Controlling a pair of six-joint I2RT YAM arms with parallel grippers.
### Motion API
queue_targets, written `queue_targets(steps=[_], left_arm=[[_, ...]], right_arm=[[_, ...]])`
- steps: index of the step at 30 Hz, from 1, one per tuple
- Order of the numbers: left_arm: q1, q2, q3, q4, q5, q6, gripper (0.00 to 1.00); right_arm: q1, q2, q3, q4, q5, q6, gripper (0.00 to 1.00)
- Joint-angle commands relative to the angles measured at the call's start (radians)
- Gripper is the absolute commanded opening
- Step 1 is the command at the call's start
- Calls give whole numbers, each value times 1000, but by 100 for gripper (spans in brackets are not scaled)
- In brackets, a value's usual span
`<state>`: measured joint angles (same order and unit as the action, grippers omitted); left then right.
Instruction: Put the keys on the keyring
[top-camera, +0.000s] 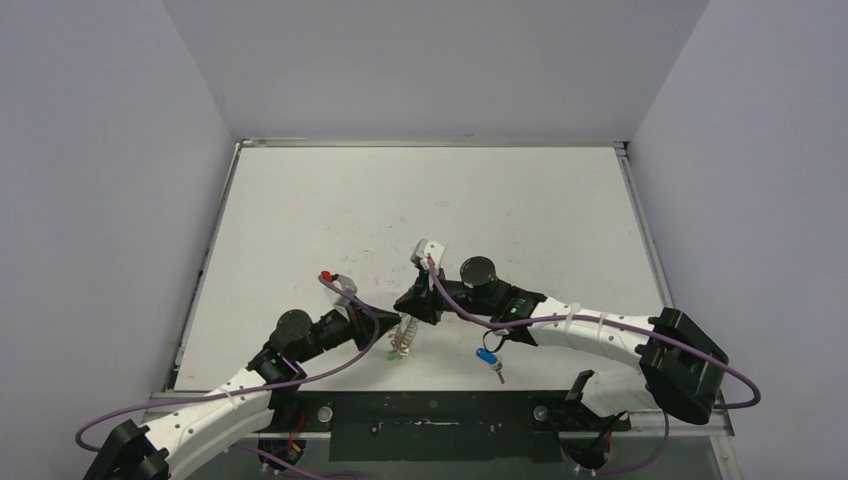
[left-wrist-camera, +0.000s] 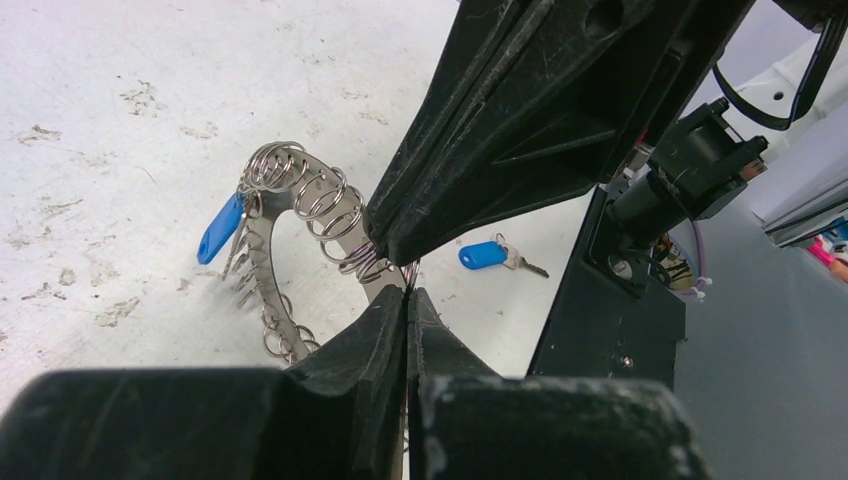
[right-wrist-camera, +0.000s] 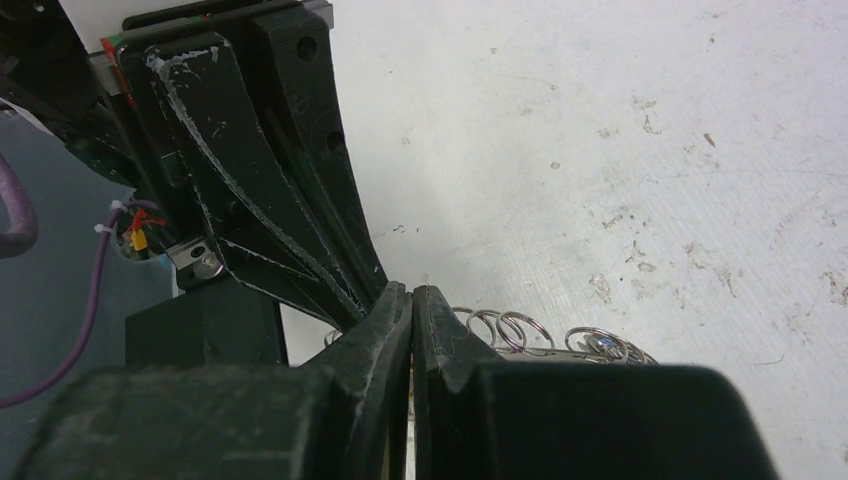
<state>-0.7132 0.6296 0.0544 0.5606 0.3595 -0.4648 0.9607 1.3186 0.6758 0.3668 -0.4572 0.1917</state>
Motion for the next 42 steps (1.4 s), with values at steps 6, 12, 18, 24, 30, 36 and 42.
queue_targets(steps=[6, 12, 18, 24, 30, 36, 42], left_arm=[[-21, -23, 3, -9, -4, 157, 0], [-27, -6, 7, -17, -16, 232, 0], [-31, 17, 9, -9, -28, 262, 0], [-32, 11, 6, -11, -46, 256, 0], [-33, -28, 7, -35, -59, 248, 0], [-36, -46, 10, -59, -61, 251, 0], [-37, -39, 12, -54, -56, 256, 0]], right_arm=[[-30, 39, 19, 114, -7, 117, 0], [-44, 88, 19, 147, -37, 173, 0], [-65, 111, 18, 168, -67, 176, 0], [-76, 16, -17, 148, -61, 72, 50], [-76, -112, -80, 74, -84, -176, 65], [-72, -199, -191, 90, -219, -463, 67], [-52, -190, -223, 89, -219, -601, 66]])
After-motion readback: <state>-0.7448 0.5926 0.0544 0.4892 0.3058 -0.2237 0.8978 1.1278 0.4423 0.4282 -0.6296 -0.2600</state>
